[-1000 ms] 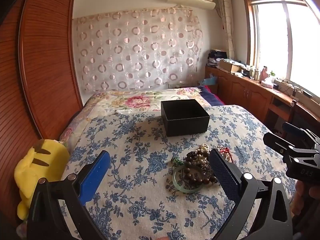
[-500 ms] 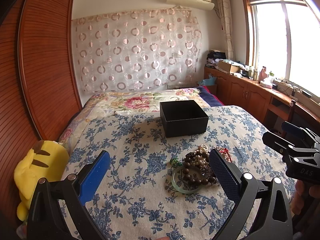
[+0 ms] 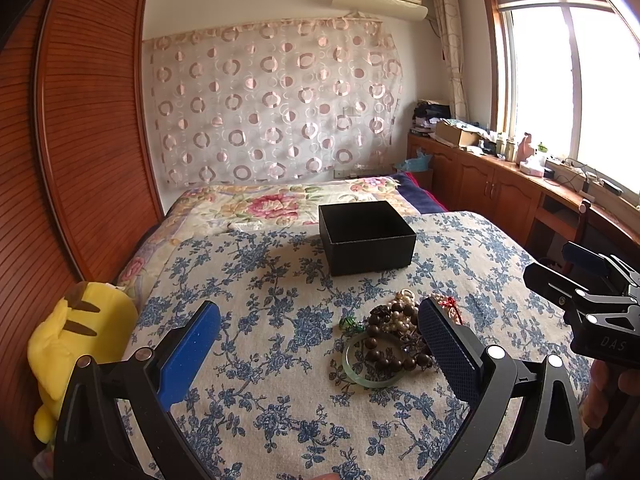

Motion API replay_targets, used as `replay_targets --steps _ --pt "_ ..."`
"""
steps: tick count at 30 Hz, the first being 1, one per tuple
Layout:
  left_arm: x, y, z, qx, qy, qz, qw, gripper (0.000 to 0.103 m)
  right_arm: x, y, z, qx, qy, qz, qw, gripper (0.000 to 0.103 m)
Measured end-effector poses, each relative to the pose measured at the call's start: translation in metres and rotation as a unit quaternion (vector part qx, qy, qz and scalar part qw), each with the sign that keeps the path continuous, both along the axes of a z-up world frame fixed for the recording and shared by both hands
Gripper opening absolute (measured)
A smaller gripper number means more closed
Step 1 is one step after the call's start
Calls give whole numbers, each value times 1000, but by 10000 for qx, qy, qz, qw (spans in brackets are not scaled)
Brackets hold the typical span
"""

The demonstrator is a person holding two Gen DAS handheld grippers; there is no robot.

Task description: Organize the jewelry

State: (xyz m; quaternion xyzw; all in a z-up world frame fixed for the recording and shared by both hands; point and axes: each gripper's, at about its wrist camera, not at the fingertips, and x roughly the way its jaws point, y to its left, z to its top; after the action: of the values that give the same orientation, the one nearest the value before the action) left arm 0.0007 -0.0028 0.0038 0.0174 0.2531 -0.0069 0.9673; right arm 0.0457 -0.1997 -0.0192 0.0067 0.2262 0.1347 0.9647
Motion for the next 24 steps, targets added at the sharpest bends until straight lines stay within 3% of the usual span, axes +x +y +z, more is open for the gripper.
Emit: replay_targets --steps 24 --pt "-2 -5 -1 7 6 -37 10000 96 0 0 -1 5 0 1 10000 101"
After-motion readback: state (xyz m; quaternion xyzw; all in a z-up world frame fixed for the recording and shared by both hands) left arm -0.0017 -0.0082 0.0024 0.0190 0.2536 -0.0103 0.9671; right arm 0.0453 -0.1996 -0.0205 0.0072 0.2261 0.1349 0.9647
